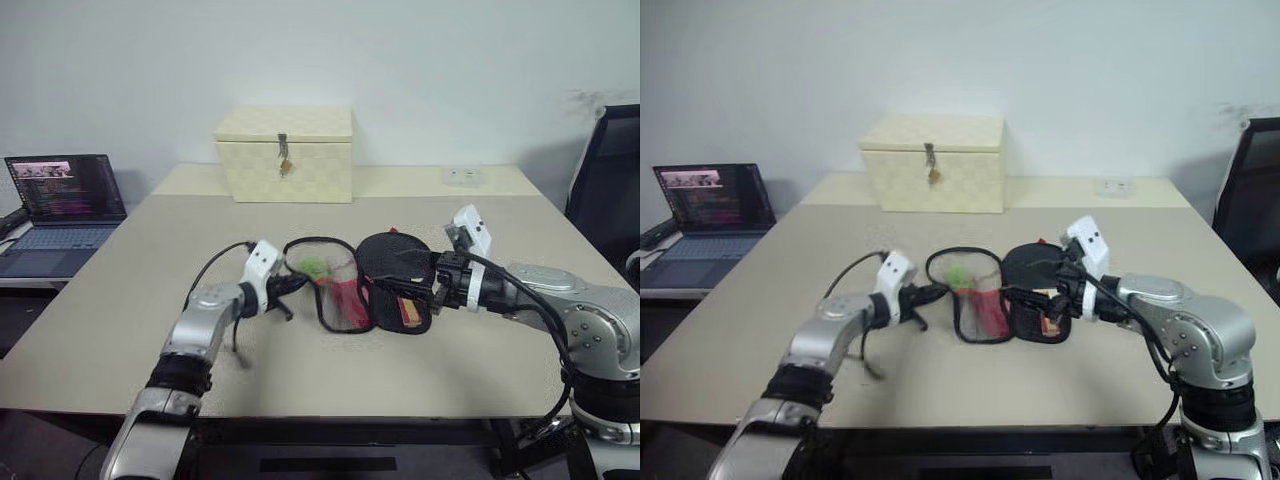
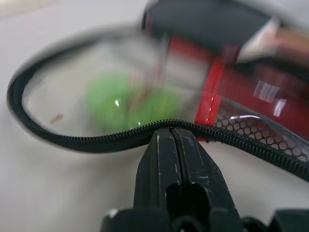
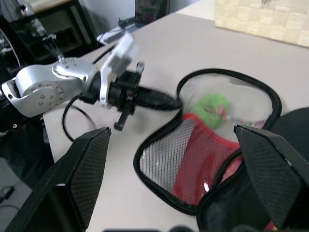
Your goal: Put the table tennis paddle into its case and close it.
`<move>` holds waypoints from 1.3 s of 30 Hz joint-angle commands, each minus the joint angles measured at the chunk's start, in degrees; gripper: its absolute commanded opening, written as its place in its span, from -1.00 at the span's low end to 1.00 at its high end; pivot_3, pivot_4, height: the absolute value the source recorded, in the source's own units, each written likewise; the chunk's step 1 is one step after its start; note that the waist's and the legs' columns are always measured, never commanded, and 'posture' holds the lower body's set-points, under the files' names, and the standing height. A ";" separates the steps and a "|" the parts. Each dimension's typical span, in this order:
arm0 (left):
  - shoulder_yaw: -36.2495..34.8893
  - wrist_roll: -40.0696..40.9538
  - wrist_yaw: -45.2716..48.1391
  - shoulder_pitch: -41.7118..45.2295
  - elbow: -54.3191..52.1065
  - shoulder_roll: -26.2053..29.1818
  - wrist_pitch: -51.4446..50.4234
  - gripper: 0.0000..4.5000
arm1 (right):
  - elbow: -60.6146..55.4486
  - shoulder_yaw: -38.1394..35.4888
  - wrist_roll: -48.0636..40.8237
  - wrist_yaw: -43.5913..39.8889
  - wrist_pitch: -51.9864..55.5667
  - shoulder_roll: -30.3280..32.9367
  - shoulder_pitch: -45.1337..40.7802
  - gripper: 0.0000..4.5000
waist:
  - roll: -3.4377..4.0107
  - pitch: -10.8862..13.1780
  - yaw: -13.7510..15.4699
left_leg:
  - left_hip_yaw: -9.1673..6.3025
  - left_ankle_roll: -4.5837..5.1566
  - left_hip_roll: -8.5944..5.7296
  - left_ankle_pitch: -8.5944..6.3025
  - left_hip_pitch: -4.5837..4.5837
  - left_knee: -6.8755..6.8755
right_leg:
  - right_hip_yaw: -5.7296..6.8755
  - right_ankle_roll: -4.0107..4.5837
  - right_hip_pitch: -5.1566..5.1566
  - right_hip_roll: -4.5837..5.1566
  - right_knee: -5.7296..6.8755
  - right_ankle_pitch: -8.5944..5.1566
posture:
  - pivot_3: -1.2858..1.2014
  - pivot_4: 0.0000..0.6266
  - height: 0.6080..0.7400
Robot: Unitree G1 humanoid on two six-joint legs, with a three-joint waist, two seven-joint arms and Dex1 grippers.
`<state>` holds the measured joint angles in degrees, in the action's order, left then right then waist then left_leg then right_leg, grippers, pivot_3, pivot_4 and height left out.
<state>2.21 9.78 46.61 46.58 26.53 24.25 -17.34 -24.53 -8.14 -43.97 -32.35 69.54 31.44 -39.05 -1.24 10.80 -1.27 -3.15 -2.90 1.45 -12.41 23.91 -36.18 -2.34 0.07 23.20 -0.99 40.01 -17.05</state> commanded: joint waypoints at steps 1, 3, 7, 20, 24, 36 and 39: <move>0.45 0.23 -0.60 5.23 -0.32 -2.81 1.29 -0.98 | -0.13 -2.72 -0.68 0.27 -0.74 2.26 -0.72 1.00 | -0.01 0.00 0.00 | 0.02 0.00 0.00 0.00 0.02 0.00 | 0.01 -0.04 0.00 0.03 -0.01 0.01 | 0.03 -0.52 1.00; 0.54 0.07 -1.62 10.78 4.49 -6.96 3.57 -0.98 | 0.75 -3.80 -0.34 0.60 -1.14 3.64 -0.63 1.00 | -0.01 -0.01 -0.08 | 0.13 0.01 -0.03 0.00 0.00 0.00 | 0.01 -0.10 -0.01 0.04 -0.03 0.02 | 0.03 -0.52 1.00; 1.03 -2.16 -2.55 18.31 15.35 -11.53 10.23 -0.98 | 1.62 -4.67 -0.02 2.12 -1.48 4.50 -0.71 1.00 | -0.03 0.00 -0.28 | 0.12 0.02 -0.33 0.00 0.01 -0.05 | 0.03 -0.14 -0.01 0.05 -0.04 0.03 | 0.03 -0.52 1.00; 0.15 -2.90 0.68 21.13 27.47 -13.04 18.02 -0.98 | 0.88 -4.57 -0.90 3.40 -1.12 5.18 0.67 1.00 | -0.02 0.01 -1.39 | 0.22 0.02 -0.31 0.00 -0.04 0.06 | -0.04 -0.16 0.03 0.02 -0.02 0.02 | 0.03 -0.52 1.00; -0.20 -1.99 3.62 21.98 27.77 -14.65 19.30 -0.98 | 1.30 -4.55 -0.88 2.50 -1.35 6.58 0.45 1.00 | -0.02 0.01 -1.00 | 0.21 0.03 -0.35 0.00 -0.03 0.06 | -0.03 -0.18 0.03 0.04 -0.01 0.01 | 0.03 -0.52 1.00; -3.51 3.68 14.99 21.71 23.81 -15.28 18.60 -0.98 | 1.15 -7.74 -3.75 -1.53 -1.61 12.04 1.30 1.00 | -0.02 0.01 -0.82 | 0.21 0.03 -0.36 0.01 -0.04 0.05 | -0.03 -0.18 0.03 0.03 0.00 0.01 | 0.03 -0.52 1.00; -5.05 3.79 12.46 24.18 27.04 -16.56 22.39 -0.98 | 1.53 -8.07 -3.36 -1.34 -1.97 12.45 1.14 1.00 | -0.02 0.01 -0.75 | 0.20 0.04 -0.36 0.01 -0.04 0.01 | -0.03 -0.18 0.03 0.04 0.02 0.01 | 0.03 -0.52 1.00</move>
<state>-1.44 12.70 60.05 67.84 53.66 8.44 2.27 -22.13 -14.03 -46.64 -33.63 69.08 42.65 -37.24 -1.26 10.81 -2.02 -2.95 -2.86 1.09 -12.40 23.87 -36.17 -2.37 -0.12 23.23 -0.95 40.03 -17.04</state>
